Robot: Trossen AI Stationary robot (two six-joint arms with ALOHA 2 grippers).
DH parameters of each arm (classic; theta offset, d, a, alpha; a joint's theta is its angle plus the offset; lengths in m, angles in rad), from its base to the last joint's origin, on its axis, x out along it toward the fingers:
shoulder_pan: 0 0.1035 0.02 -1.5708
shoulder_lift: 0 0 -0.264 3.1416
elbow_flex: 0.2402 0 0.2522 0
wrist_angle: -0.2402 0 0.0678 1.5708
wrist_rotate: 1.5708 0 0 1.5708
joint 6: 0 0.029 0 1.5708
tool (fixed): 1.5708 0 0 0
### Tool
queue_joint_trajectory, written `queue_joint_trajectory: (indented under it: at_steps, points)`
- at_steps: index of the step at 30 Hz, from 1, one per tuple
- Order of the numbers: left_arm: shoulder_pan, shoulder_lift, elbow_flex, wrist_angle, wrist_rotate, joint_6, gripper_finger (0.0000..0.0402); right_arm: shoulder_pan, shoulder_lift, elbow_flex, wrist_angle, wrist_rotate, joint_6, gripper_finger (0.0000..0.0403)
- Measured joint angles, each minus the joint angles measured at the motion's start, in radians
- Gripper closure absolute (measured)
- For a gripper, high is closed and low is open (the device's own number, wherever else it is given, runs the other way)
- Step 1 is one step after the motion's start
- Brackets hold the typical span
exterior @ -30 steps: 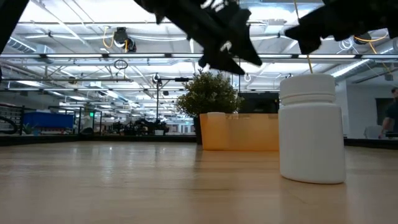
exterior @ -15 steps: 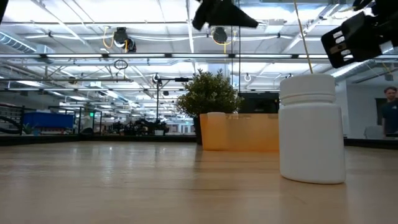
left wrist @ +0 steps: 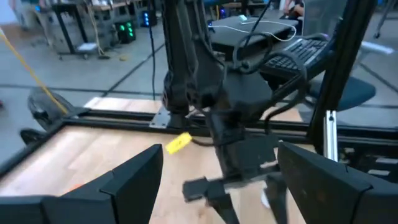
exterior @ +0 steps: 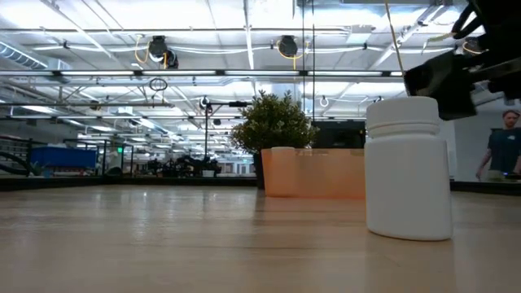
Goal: Pick and place pill bottles into a basket
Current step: Put the white pill bottle into the orange bin
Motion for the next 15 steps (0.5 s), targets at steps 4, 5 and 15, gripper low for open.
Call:
queue_joint_trajectory:
  at_steps: [4,5,15]
  points:
    - [-0.028,-0.011,0.002,0.027,-0.029,0.036,0.0078,-0.02,0.07,0.039,0.041,-0.002,0.006,0.0099]
    - [-0.033,-0.009,0.002,0.027,-0.036,0.044,0.0078,-0.023,0.084,0.049,0.04,-0.004,0.005,0.0094]
    - [-0.05,-0.006,0.001,0.019,-0.069,0.062,0.0078,-0.033,0.223,0.131,0.035,-0.056,-0.003,0.0085]
